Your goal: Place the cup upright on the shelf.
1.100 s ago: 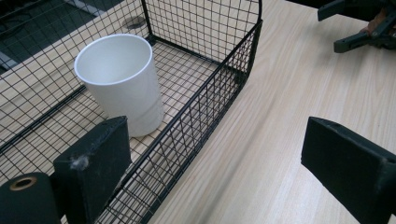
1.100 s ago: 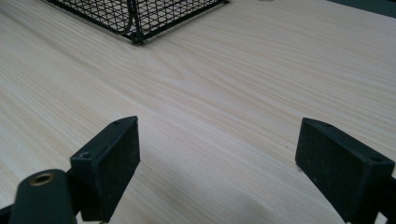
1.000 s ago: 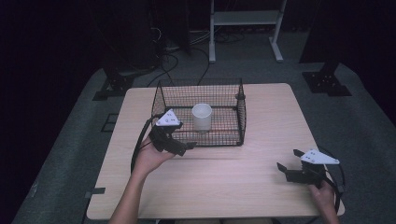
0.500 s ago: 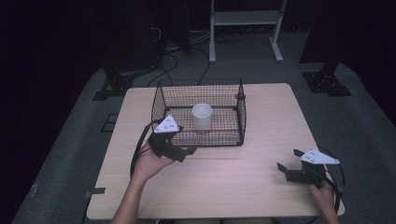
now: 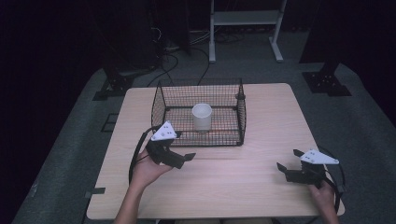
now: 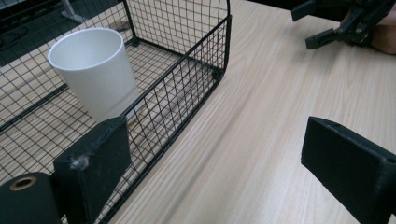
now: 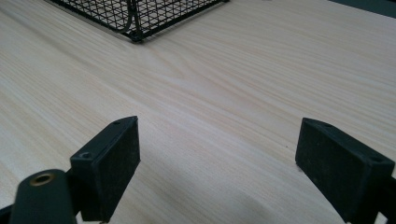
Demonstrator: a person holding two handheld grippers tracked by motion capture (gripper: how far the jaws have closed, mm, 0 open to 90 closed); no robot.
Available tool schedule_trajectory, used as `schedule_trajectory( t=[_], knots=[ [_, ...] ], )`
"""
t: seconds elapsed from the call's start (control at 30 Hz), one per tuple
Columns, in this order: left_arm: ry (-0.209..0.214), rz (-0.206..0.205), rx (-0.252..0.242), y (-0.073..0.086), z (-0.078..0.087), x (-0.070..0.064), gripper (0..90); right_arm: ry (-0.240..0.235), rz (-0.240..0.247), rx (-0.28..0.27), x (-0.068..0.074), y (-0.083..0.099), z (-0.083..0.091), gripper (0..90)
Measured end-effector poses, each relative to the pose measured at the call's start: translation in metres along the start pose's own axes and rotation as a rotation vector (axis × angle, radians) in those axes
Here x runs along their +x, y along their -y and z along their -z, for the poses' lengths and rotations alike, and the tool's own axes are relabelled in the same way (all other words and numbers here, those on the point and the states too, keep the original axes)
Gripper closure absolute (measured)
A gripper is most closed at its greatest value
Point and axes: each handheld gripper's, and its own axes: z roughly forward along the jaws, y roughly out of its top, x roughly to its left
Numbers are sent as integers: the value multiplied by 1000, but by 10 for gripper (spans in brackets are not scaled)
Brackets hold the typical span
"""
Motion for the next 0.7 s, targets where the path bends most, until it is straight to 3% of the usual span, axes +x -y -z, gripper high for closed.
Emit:
schedule_trajectory(
  t=[0.7],
  knots=[
    [-13, 27, -31, 24, 7, -10, 75, 3, 7, 1, 0, 0, 0, 131]
  ],
)
